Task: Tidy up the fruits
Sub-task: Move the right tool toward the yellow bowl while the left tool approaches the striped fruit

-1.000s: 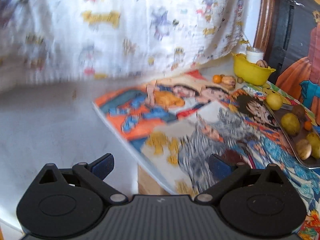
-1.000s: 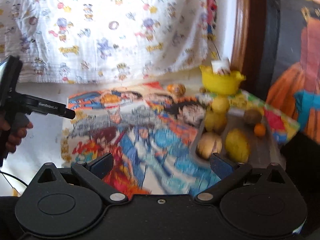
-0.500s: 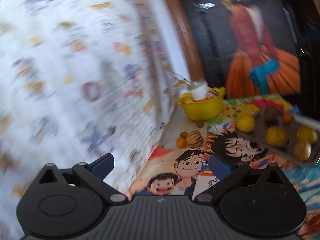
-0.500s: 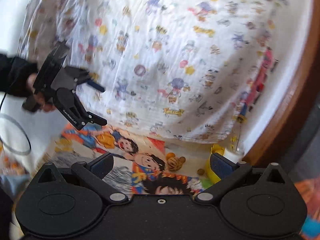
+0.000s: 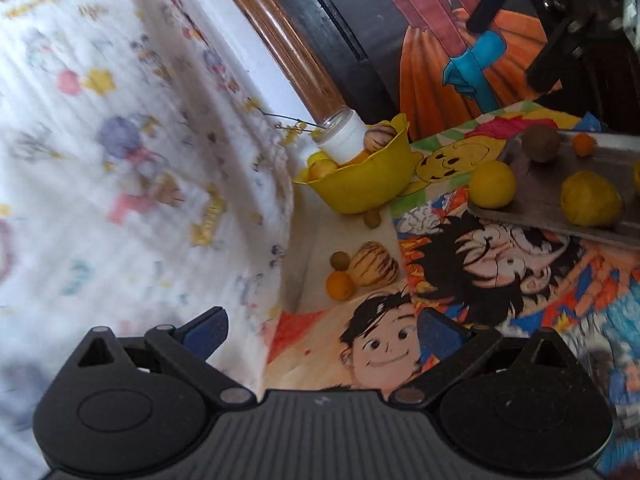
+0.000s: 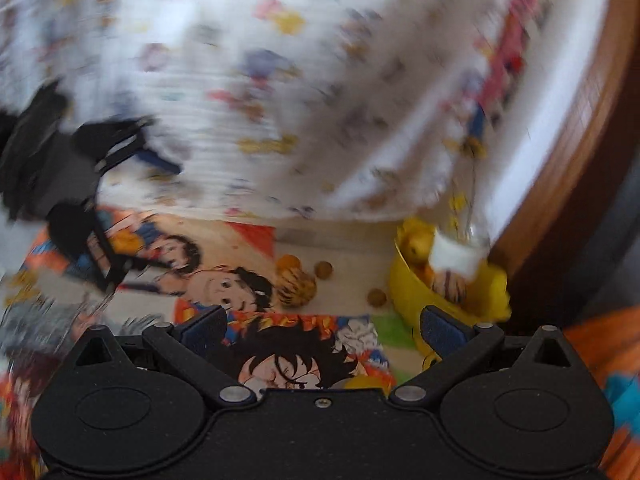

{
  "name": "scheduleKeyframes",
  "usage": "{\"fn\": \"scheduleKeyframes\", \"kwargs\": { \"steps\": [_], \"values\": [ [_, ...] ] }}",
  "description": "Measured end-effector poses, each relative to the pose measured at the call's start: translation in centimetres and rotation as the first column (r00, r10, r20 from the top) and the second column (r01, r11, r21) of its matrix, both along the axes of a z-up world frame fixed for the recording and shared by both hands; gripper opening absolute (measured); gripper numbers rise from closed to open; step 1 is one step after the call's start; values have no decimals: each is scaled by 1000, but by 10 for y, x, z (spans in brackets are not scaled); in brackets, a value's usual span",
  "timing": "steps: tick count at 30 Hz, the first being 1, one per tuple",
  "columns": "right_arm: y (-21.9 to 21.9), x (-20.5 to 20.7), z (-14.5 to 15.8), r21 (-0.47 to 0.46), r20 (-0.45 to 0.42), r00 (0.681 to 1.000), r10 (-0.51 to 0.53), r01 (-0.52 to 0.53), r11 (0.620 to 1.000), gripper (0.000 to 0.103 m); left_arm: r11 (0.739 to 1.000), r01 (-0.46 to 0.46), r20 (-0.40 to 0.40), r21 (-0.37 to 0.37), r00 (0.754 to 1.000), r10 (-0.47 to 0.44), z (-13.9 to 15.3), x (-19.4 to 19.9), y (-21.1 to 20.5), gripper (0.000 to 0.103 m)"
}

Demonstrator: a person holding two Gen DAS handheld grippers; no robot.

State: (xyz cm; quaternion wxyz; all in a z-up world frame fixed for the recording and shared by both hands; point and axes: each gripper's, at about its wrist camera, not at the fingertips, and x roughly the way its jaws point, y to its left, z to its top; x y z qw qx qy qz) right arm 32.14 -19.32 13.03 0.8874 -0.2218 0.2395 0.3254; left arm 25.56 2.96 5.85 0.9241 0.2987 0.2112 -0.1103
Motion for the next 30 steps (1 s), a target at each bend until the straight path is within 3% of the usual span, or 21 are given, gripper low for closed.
{"fn": "scheduleKeyframes", "kwargs": {
  "steps": [5, 14, 25, 30],
  "values": [
    [10, 53, -15, 114, -177, 975, -136, 157, 981, 102, 996, -20, -33, -90, 999, 17, -13, 31, -8, 103],
    [37, 138, -43, 218, -433, 856, -284, 405, 888, 92, 958, -85, -72, -274, 995, 67, -26, 74, -19, 103],
    [48, 183, -80, 206, -508, 794, -333, 488, 849, 83, 949, -83, -86, -304, 994, 59, -42, 95, -21, 97],
    [49, 195, -95, 215, -534, 762, -366, 541, 813, 69, 951, -71, -95, -300, 994, 44, -46, 104, -22, 92]
  ]
}}
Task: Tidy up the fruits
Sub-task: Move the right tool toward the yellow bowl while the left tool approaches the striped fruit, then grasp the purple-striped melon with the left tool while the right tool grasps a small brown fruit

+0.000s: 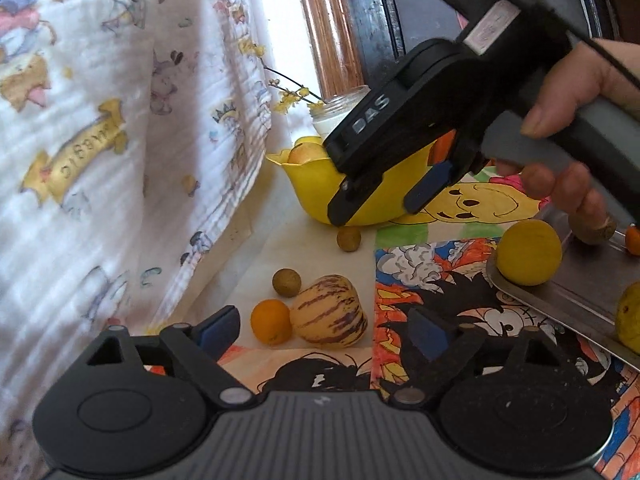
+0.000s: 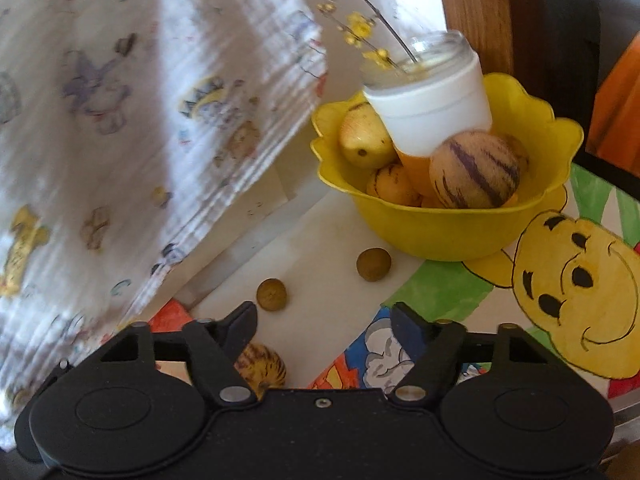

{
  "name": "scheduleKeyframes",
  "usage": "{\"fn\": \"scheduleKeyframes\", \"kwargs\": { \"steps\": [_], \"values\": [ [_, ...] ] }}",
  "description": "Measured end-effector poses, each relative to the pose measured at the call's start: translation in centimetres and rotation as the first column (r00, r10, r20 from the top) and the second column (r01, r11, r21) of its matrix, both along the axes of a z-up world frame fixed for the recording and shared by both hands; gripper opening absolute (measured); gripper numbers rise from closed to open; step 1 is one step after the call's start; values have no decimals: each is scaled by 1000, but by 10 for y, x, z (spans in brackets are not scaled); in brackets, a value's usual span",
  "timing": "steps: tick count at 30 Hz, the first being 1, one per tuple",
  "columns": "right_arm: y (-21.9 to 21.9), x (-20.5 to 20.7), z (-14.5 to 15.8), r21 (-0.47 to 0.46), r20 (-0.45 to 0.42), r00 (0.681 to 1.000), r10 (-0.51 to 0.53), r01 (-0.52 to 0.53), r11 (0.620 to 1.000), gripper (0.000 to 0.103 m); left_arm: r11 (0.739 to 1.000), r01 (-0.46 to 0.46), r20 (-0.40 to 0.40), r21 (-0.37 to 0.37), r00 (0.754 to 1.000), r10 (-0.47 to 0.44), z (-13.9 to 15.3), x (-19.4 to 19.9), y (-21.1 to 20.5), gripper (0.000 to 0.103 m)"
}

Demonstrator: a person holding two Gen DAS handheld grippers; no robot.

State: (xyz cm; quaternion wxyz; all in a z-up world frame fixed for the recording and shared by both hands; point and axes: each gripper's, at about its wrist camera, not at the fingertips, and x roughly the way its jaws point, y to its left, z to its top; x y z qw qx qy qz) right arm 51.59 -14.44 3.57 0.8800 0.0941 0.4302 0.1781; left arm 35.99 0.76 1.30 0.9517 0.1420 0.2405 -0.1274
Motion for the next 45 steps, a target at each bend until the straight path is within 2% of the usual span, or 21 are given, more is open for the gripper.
{"fn": "scheduleKeyframes", "kwargs": {
  "steps": [3, 9, 13, 16, 21, 30, 36, 43, 45],
  "values": [
    [2, 7, -7, 2, 7, 999, -35, 35, 999, 63, 1000, 17, -7, 12, 1000, -17, -3, 5, -3, 86],
    [8, 16, -21, -2, 10, 997, -72, 72, 997, 59, 1000, 24, -19, 12, 1000, -24, -11, 14, -6, 76],
    [12, 21, -29, 4, 17, 996, -86, 86, 996, 57, 999, 30, -19, 45, 999, -29, -17, 18, -10, 67],
    [15, 25, -34, 0, 24, 995, -95, 95, 995, 55, 998, 30, -20, 64, 999, -28, -20, 21, -12, 64],
    [16, 33, -42, -1, 24, 991, -129, 129, 992, 50, 995, 26, -11, 94, 1000, -25, -22, 26, -14, 60],
    [16, 42, -54, 19, 20, 986, -167, 167, 986, 48, 994, 20, -1, 109, 1000, -20, -24, 31, -17, 55],
    [15, 43, -61, 27, 23, 981, -194, 193, 981, 43, 994, 13, 0, 111, 1000, -13, -23, 30, -19, 54],
    [19, 50, -68, 33, 25, 977, -212, 211, 977, 43, 994, 14, -2, 113, 1000, -14, -23, 30, -19, 54],
    [19, 51, -71, 27, 29, 976, -217, 216, 976, 36, 993, 14, 0, 119, 1000, -14, -23, 30, -20, 54]
  ]
}}
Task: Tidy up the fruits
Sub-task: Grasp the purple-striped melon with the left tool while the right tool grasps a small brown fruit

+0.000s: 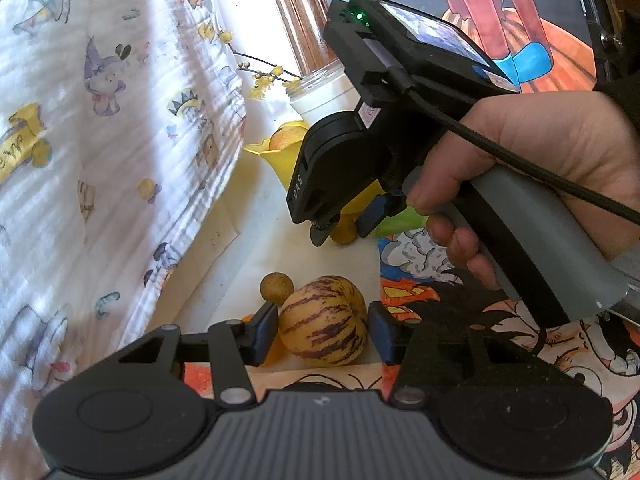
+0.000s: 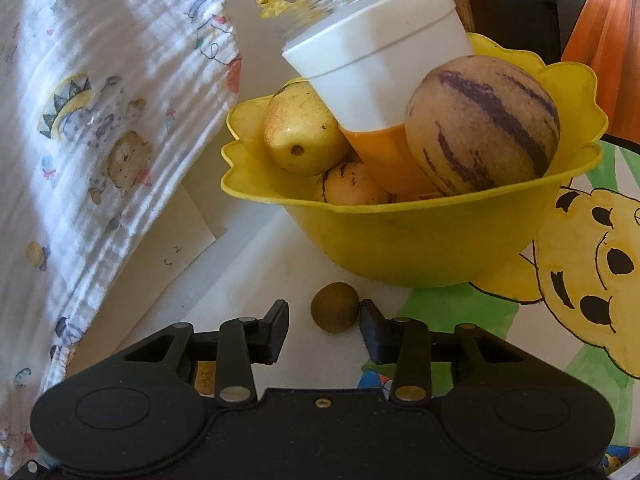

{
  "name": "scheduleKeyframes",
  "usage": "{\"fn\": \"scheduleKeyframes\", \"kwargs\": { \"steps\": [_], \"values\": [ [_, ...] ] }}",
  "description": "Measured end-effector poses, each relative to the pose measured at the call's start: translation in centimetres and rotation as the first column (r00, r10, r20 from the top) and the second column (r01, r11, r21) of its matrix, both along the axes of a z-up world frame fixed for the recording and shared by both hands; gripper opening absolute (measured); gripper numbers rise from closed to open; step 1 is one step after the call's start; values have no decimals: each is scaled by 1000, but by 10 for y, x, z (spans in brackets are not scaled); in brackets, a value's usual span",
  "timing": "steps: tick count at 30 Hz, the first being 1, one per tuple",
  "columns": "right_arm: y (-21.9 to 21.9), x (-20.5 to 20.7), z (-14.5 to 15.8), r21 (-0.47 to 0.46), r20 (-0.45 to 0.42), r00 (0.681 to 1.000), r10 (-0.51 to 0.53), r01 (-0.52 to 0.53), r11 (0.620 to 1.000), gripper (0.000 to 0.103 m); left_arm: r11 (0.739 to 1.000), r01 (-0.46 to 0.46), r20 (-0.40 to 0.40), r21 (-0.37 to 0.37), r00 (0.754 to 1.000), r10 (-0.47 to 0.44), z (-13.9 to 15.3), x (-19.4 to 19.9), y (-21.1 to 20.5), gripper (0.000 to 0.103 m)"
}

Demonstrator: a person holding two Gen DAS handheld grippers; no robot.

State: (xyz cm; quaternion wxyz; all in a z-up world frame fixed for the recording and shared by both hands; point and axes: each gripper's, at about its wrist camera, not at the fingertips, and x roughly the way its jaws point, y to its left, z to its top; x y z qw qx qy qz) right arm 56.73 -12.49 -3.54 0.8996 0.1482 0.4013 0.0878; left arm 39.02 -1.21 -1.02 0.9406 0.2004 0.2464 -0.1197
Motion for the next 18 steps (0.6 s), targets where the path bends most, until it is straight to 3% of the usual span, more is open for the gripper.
{"fn": "scheduleKeyframes", "kwargs": {
  "steps": [2, 18],
  "values": [
    [-1, -2, 0, -4, 1, 1000, -3, 3, 1000, 28, 1000, 0, 1, 2, 1000, 0, 0, 0, 0, 54],
    [-11, -26, 16, 29, 0, 997, 78, -78, 997, 28, 996, -35, -25, -78, 999, 33, 12, -13, 9, 51]
  ]
}}
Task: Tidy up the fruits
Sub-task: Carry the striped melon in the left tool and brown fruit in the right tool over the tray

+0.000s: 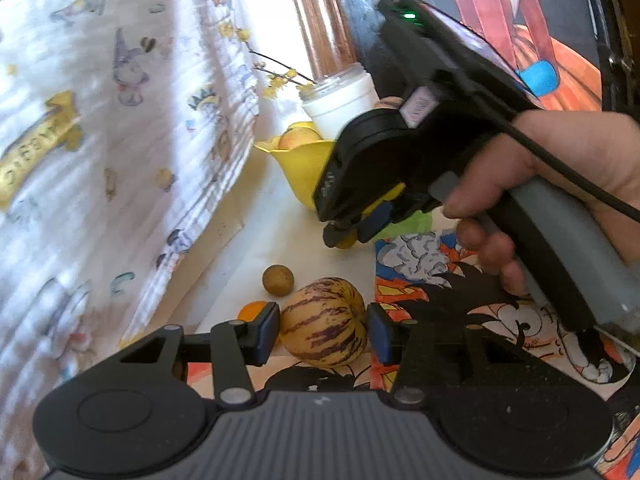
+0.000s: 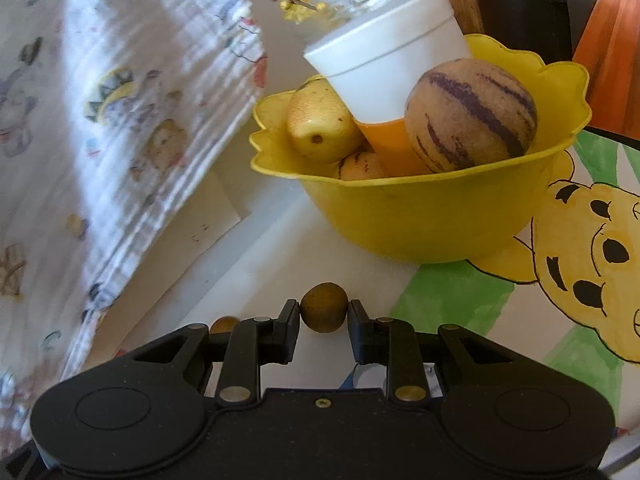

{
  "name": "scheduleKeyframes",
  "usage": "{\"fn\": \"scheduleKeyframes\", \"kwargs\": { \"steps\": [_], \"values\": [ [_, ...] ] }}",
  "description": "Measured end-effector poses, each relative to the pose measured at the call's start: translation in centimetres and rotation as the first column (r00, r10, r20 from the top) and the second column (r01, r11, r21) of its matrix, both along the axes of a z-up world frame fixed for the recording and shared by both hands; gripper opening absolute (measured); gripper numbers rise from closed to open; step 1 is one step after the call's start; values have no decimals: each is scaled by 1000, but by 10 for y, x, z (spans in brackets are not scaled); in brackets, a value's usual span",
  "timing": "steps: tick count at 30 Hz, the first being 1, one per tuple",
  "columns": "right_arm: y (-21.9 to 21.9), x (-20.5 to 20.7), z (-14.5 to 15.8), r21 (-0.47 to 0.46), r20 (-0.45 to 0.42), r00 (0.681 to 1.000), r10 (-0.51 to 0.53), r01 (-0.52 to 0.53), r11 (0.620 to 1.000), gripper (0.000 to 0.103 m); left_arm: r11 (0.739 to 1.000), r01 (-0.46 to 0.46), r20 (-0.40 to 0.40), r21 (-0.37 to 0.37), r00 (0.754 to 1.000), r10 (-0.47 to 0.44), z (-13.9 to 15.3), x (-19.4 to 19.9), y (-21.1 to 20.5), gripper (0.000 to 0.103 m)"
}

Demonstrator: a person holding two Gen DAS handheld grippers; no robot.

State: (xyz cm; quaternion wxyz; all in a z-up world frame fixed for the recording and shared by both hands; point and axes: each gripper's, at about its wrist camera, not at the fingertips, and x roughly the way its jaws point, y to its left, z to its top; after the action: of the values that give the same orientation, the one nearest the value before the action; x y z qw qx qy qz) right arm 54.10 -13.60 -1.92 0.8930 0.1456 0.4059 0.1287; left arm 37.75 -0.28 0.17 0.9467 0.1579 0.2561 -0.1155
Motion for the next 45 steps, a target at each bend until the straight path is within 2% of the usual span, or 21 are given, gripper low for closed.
{"fn": "scheduleKeyframes", "kwargs": {
  "steps": [8, 16, 22, 34, 45],
  "values": [
    [-3, -21, 16, 17, 2, 999, 39, -39, 999, 28, 998, -49, -7, -48, 999, 49, 10, -8, 9, 51],
    [-12, -48, 35, 32, 18, 996, 82, -83, 996, 28, 996, -57, -2, -72, 998, 57, 20, -28, 8, 50],
    [-14, -68, 37, 21, 13, 993, 121, -121, 992, 28, 998, -50, -37, -40, 998, 49, 13, -36, 2, 49],
    [-20, -96, 34, 21, -3, 985, 173, -173, 985, 28, 995, -60, -54, -73, 997, 57, 16, -49, 6, 48],
    [-44, -142, 60, 41, 34, 978, 208, -209, 977, 28, 996, -33, -52, -80, 998, 29, 28, -79, -6, 48]
  ]
}}
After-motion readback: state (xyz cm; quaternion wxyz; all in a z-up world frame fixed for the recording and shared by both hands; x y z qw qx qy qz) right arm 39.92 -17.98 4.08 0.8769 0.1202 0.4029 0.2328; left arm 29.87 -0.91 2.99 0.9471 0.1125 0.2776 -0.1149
